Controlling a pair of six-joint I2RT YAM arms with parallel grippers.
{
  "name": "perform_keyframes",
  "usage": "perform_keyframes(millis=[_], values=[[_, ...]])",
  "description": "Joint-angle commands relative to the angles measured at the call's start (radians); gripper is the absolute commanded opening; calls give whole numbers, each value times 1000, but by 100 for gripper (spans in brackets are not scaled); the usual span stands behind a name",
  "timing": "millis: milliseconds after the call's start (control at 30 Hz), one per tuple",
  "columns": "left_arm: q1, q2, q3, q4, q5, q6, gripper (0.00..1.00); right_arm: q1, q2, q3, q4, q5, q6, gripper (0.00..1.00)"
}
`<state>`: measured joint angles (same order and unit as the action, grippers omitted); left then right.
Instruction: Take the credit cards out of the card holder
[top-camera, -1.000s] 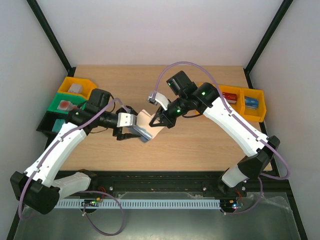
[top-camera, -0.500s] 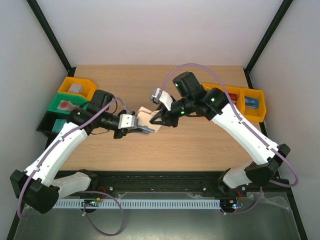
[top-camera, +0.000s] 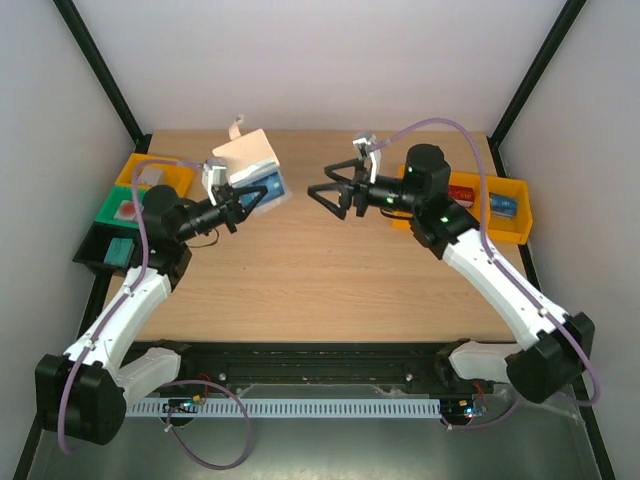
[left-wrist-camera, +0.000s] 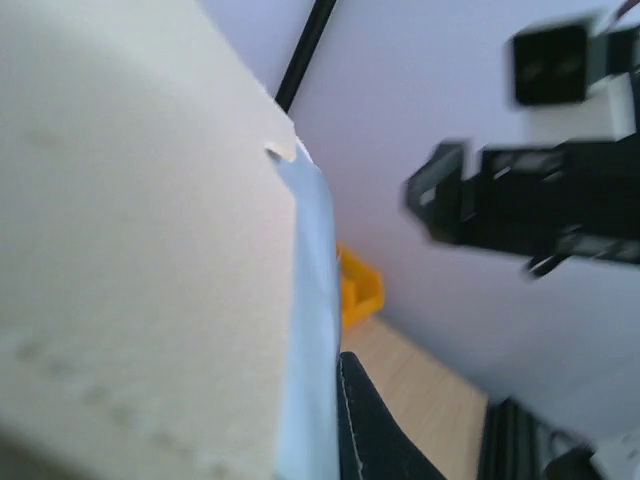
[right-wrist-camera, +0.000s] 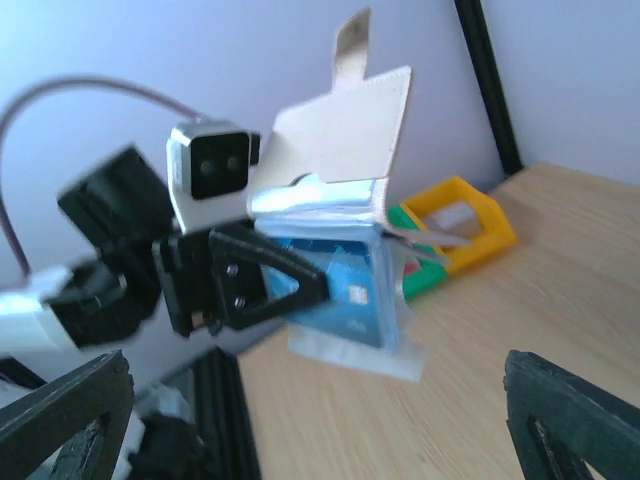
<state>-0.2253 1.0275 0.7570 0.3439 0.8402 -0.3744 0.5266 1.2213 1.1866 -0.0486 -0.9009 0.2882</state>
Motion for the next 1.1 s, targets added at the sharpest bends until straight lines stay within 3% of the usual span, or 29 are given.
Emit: perform_keyframes(millis=[0, 333, 367, 433, 533, 700, 767, 800, 900, 1000, 1067], values=[[-14, -19, 3, 564, 46, -431, 2, 6, 94, 7, 454, -84, 359, 99], [-47, -15, 7, 583, 102, -393, 2, 122, 211, 115, 427, -191, 290, 100], [-46, -14, 7, 582, 105, -393, 2, 122, 213, 119, 432, -199, 293, 96], [-46, -13, 7, 581, 111, -391, 2, 122, 215, 127, 423, -204, 289, 86], [-49, -10, 7, 588, 125, -390, 2, 122, 222, 143, 384, -201, 280, 50], [-55, -7, 8, 581, 143, -376, 3, 122, 236, 173, 359, -212, 284, 6], [-55, -9, 7, 576, 143, -374, 2, 121, 242, 204, 286, -221, 246, 2], [-55, -11, 8, 570, 143, -370, 6, 121, 243, 222, 234, -225, 209, 2], [-48, -19, 8, 526, 144, -345, 56, 113, 239, 265, 60, -225, 84, 2], [-28, -30, 3, 473, 140, -318, 61, 96, 224, 262, -3, -255, 52, 2], [-9, -36, -1, 473, 132, -318, 61, 92, 207, 238, 48, -281, 97, 2]])
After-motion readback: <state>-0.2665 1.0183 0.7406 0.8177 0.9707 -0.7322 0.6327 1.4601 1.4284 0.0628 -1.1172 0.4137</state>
